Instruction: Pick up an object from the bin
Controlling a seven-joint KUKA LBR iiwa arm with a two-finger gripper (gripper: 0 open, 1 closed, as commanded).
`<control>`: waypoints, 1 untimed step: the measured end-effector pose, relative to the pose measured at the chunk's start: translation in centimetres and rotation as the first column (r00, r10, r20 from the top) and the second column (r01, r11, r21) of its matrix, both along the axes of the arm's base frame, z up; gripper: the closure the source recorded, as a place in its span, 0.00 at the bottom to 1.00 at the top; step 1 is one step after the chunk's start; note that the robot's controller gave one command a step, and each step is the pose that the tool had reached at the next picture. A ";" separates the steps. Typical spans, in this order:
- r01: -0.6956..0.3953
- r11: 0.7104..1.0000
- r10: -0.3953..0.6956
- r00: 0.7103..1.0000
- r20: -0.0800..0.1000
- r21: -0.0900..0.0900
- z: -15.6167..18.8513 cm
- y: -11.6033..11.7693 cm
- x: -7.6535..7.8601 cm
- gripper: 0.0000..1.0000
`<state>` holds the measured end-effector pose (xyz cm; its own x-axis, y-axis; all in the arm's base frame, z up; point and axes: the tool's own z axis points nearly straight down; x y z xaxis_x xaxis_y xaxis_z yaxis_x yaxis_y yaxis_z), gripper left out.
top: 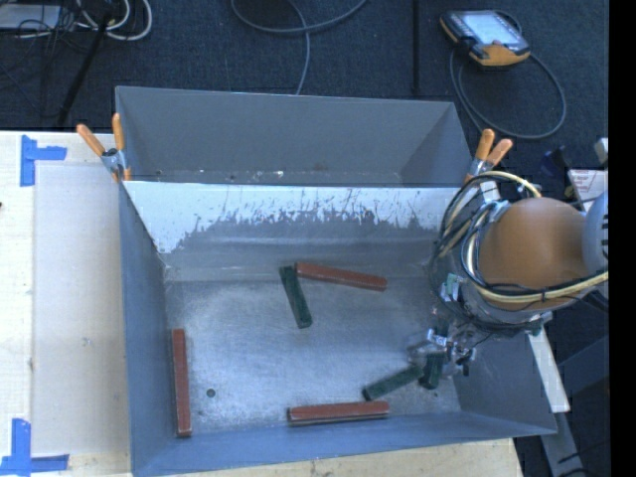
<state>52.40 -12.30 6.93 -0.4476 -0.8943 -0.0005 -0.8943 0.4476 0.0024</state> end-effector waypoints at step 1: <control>-0.272 0.962 0.272 0.962 0.007 -0.002 14.9 0.4 1.3 1.00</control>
Offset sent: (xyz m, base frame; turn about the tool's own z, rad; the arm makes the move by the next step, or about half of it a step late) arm 0.0000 0.0000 0.0000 0.0000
